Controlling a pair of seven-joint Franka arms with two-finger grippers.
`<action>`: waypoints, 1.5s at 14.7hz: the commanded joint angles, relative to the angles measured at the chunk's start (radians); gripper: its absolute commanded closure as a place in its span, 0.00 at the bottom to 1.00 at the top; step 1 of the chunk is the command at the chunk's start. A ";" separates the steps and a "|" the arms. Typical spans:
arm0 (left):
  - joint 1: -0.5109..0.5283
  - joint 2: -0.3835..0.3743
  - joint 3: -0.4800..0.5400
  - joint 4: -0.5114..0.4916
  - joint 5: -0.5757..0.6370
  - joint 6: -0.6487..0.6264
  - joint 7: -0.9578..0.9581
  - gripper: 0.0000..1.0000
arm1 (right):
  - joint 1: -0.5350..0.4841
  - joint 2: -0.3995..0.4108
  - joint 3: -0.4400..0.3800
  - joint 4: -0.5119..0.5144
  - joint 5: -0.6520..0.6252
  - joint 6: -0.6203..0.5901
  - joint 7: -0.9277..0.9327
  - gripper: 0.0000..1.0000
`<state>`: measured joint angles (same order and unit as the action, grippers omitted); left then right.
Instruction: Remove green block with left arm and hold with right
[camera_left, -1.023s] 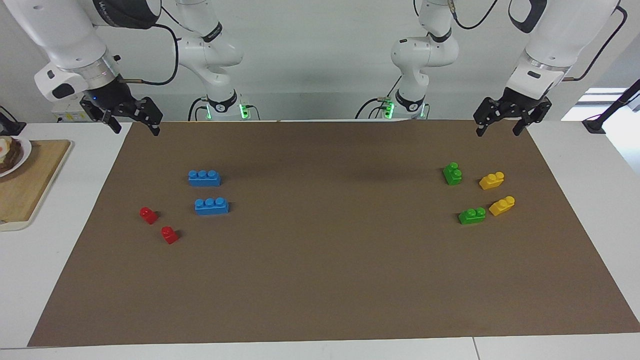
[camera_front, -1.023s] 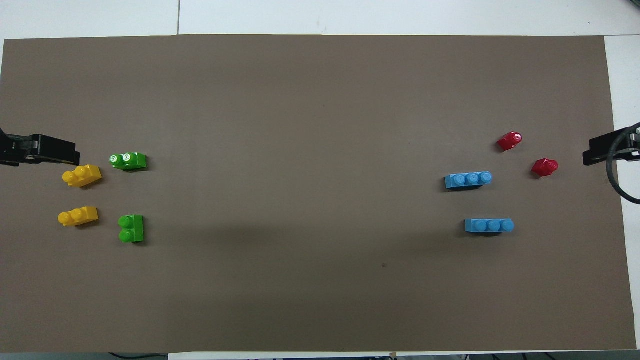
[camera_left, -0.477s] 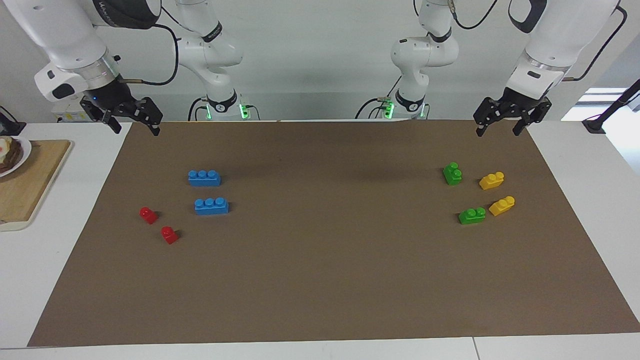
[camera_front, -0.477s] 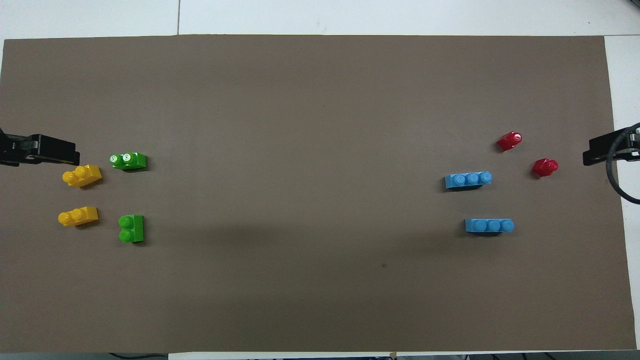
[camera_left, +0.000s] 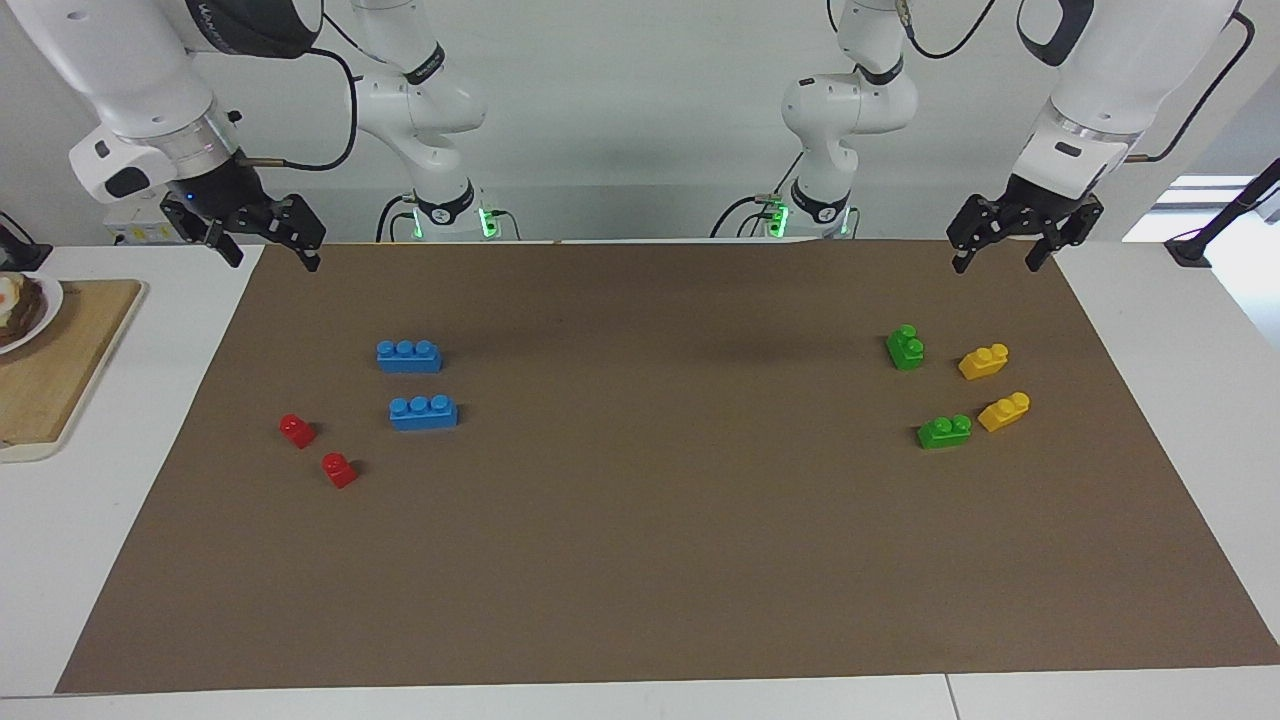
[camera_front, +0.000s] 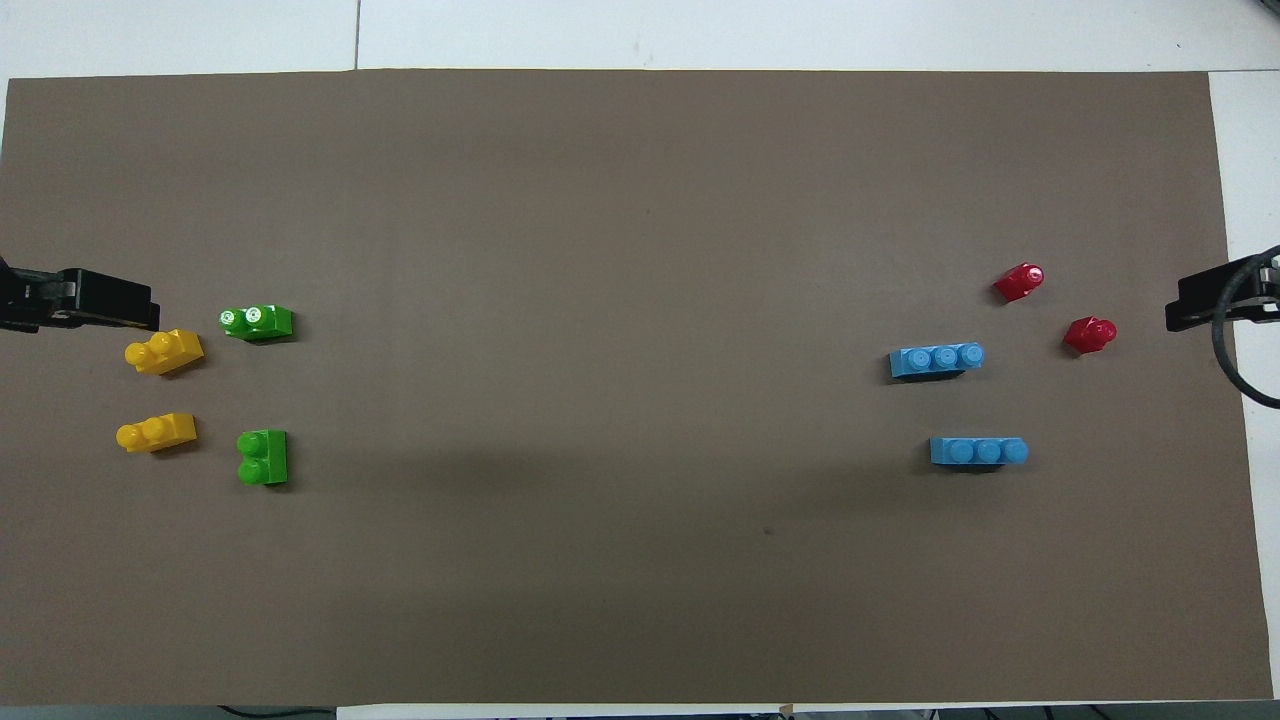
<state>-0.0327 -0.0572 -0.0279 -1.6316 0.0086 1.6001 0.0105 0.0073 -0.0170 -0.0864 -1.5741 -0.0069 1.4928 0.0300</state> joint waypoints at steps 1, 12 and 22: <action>0.004 -0.019 -0.003 -0.022 0.016 0.009 -0.006 0.00 | 0.002 -0.027 -0.001 -0.030 -0.010 -0.002 -0.015 0.00; 0.004 -0.019 -0.003 -0.022 0.016 0.009 -0.006 0.00 | 0.008 -0.035 -0.001 -0.046 -0.010 0.009 -0.013 0.00; 0.004 -0.019 -0.003 -0.022 0.016 0.009 -0.006 0.00 | -0.001 -0.037 -0.001 -0.049 -0.007 0.009 -0.010 0.00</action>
<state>-0.0327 -0.0572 -0.0279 -1.6316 0.0086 1.6001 0.0105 0.0093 -0.0211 -0.0874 -1.5862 -0.0069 1.4928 0.0300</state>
